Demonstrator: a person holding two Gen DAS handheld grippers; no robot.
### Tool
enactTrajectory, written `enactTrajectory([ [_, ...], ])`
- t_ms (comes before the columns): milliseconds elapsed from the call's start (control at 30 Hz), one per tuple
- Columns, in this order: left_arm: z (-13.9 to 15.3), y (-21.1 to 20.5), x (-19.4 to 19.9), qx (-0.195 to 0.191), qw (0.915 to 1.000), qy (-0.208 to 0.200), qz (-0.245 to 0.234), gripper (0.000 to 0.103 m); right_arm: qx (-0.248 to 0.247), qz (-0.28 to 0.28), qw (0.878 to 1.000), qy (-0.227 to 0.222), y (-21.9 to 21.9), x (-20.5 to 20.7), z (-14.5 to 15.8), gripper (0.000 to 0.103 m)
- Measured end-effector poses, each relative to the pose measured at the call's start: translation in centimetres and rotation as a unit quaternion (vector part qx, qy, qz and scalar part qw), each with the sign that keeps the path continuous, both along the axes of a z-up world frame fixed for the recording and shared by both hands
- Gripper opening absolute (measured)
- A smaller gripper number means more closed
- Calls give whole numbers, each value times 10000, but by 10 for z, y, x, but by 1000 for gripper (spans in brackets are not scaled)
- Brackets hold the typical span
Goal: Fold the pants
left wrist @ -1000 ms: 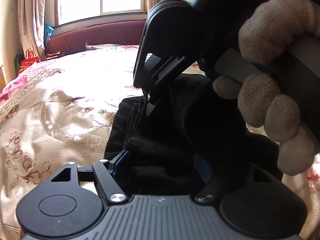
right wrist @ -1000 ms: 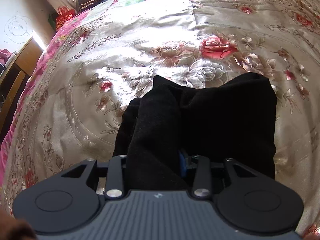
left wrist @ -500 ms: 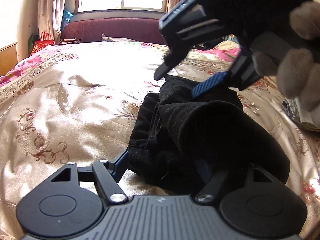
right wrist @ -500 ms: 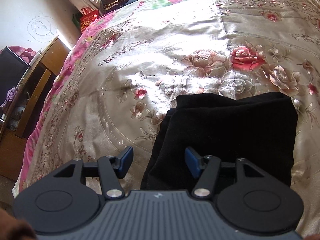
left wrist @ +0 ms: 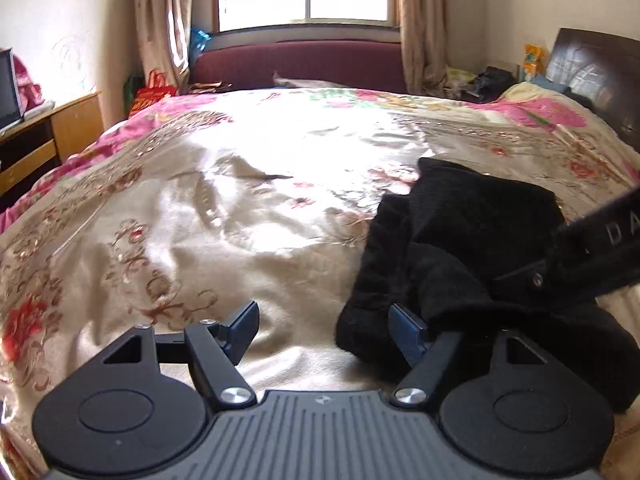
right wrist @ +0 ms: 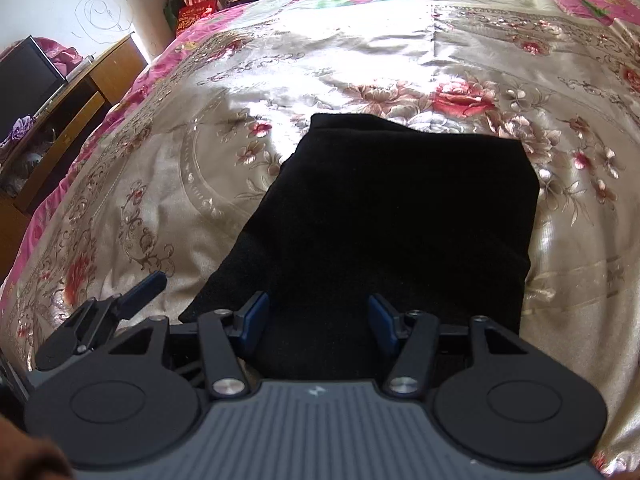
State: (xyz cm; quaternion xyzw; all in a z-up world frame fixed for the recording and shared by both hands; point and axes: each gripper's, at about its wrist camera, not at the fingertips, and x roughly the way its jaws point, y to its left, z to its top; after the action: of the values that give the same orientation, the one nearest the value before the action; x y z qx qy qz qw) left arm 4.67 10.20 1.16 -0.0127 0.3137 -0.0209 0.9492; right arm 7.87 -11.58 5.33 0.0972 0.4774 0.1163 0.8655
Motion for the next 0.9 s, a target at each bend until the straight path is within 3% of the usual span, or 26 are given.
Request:
enactTrajectory([
  [100,-5,27,-6,-382,9984,172,384,85,16,123,9999,95,6,1,-17,57],
  [200,10,36,-22,-528,9974,-143,460,84,118,238,9996,80,4,10,-12,55],
  [300,34,26,-34,-336,9977,-553,199,85,311,305,9983,-397,-11,16,14,52],
  [400,49,4,-30,-147,9963,-804,-269,85,-131,583,9948,-828,-12,30,28,53],
  [500,50,-20,-26,74,9932,-878,-760,85,-545,1272,9855,-981,-1,47,28,49],
  [667,22,-60,-13,656,9868,-622,-1347,85,-1340,2548,9495,-1245,23,75,15,49],
  [800,7,-73,-2,721,9850,-419,-1510,86,-1321,2626,9492,-1125,28,100,9,43],
  [867,4,-75,8,709,9854,-303,-1520,88,-1586,2714,9427,-1117,32,110,-1,27],
  [900,1,-74,15,687,9866,-209,-1462,90,-1625,2609,9462,-1011,32,120,-11,27],
])
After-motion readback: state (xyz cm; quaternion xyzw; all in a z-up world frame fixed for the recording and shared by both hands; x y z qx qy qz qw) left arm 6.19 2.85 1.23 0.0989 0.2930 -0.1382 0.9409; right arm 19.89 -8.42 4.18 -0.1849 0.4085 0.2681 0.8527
